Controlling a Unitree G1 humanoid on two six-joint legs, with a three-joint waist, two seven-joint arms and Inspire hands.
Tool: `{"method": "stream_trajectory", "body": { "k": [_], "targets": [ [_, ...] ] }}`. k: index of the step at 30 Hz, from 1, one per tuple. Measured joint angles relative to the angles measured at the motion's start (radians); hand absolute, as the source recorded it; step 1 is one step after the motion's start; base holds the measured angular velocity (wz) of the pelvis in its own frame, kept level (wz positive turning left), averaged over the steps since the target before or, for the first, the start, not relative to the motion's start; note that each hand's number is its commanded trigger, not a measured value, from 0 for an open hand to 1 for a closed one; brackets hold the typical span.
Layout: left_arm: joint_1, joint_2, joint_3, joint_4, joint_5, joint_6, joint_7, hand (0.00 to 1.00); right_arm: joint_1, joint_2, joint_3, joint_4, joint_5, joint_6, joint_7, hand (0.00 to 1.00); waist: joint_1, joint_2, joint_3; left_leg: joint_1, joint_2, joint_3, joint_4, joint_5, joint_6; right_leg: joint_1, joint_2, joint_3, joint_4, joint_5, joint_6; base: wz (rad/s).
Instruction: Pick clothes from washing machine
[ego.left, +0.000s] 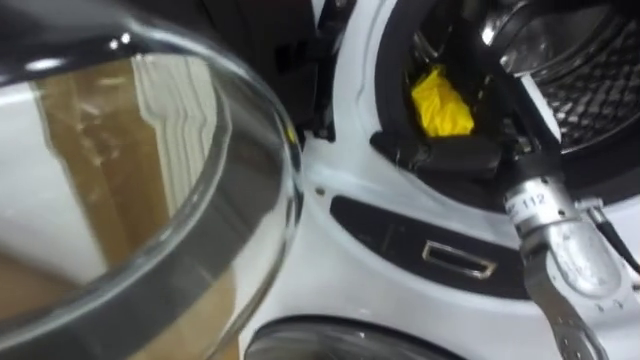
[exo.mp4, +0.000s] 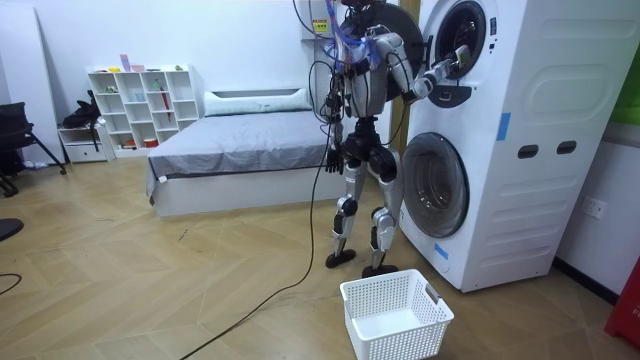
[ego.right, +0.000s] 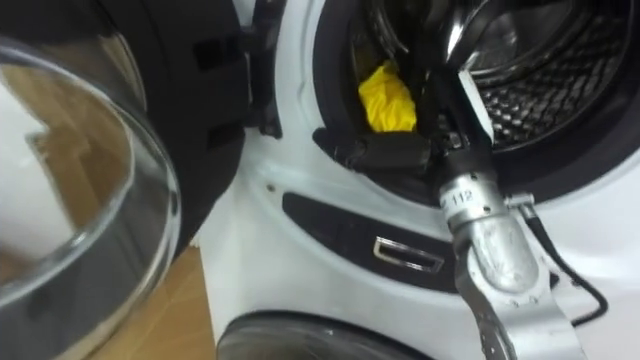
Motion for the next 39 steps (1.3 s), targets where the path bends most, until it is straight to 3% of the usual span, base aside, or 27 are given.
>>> {"method": "stream_trajectory", "body": {
  "k": [5, 10, 14, 26, 29, 39],
  "targets": [
    [0.021, 0.005, 0.013, -0.033, 0.001, -0.016, 0.001, 0.0, 0.024, -0.002, 0.0, -0.04, 0.014, 0.0, 0.004, 0.0, -0.019, 0.011, 0.001, 0.0, 0.003, 0.003, -0.008, -0.001, 0.002, 0.003, 0.002, 0.0, -0.014, 0.0, 0.004, 0.0],
    [0.043, 0.004, 0.035, -0.04, 0.002, -0.026, 0.001, 0.0, 0.043, -0.039, -0.008, -0.092, 0.014, 0.0, 0.019, 0.0, -0.045, 0.016, -0.0005, 0.003, 0.003, 0.006, -0.016, -0.004, 0.003, 0.002, 0.013, 0.0, -0.015, 0.0, 0.005, 0.0],
    [0.056, 0.004, 0.043, -0.04, 0.001, -0.026, 0.004, 0.0, 0.065, -0.042, -0.136, -0.122, 0.018, 0.0, -0.001, 0.0, -0.065, 0.024, -0.0009, 0.009, 0.004, 0.014, -0.02, -0.006, 0.001, 0.004, 0.014, 0.006, -0.014, 0.0, 0.005, -0.07],
    [0.06, 0.002, 0.056, -0.046, 0.001, -0.031, 0.011, 0.0, 0.097, -0.042, -0.144, -0.128, -0.004, -0.003, 0.004, 0.0, -0.069, 0.015, -0.0099, 0.022, 0.01, 0.024, -0.031, -0.01, 0.0, 0.009, 0.025, 0.009, -0.016, -0.001, 0.006, -0.01],
    [0.061, 0.002, 0.056, -0.046, 0.001, -0.038, 0.012, 0.0, 0.107, -0.042, -0.154, -0.124, -0.023, -0.006, 0.016, 0.0, -0.071, 0.016, -0.0089, 0.029, 0.019, 0.02, -0.031, -0.013, 0.001, 0.018, 0.026, 0.005, -0.017, -0.001, 0.006, 0.05],
    [0.067, 0.002, 0.057, -0.045, 0.002, -0.044, 0.015, 0.0, 0.122, -0.048, -0.174, -0.124, -0.029, -0.019, 0.06, 0.0, -0.072, 0.019, -0.0057, 0.032, 0.02, 0.02, -0.032, -0.018, 0.006, 0.021, 0.026, 0.005, -0.017, -0.001, 0.006, 0.0]
  ]
}}
